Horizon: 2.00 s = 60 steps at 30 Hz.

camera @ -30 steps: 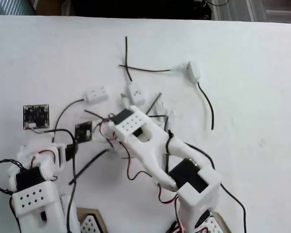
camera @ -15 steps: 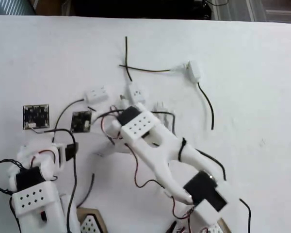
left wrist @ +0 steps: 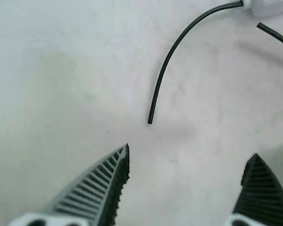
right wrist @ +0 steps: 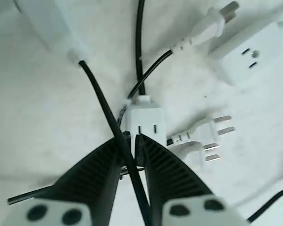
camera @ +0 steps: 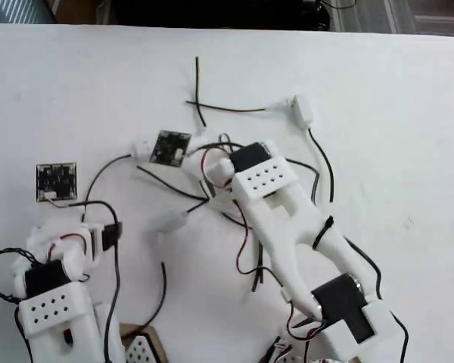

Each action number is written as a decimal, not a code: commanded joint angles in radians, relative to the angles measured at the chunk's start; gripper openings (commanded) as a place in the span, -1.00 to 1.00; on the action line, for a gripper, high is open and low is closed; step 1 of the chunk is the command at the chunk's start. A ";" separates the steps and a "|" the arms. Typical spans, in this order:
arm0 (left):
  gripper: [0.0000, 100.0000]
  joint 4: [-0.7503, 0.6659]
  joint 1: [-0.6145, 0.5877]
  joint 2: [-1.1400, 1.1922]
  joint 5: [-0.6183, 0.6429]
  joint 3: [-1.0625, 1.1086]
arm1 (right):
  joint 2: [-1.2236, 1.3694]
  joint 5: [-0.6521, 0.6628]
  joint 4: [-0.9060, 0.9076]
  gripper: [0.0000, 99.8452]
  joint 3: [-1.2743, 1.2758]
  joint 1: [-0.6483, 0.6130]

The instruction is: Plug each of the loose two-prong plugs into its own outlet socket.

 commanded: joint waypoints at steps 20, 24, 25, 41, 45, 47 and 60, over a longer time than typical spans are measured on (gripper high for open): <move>-0.26 -0.014 -0.007 -0.019 -0.003 -0.005 | 0.173 -0.201 -0.139 -0.42 0.041 -0.285; -0.26 -0.014 -0.007 -0.019 -0.003 -0.005 | 0.225 -0.222 -0.166 -0.48 0.041 -0.285; -0.26 -0.014 -0.007 -0.019 -0.003 -0.005 | 0.225 -0.224 -0.170 -0.54 0.041 -0.285; -0.26 -0.014 -0.007 -0.019 -0.003 -0.003 | 0.096 -0.229 -0.074 -0.96 -0.170 -0.056; -0.26 -0.014 -0.007 -0.019 -0.003 -0.003 | 0.058 -0.229 -0.085 -0.96 -0.249 0.093; -0.26 -0.014 -0.007 -0.019 -0.003 -0.003 | 0.070 -0.241 -0.102 -0.96 -0.302 0.166; -0.26 -0.014 -0.007 -0.019 -0.003 -0.003 | 0.398 -0.597 -0.251 -0.96 -0.689 0.492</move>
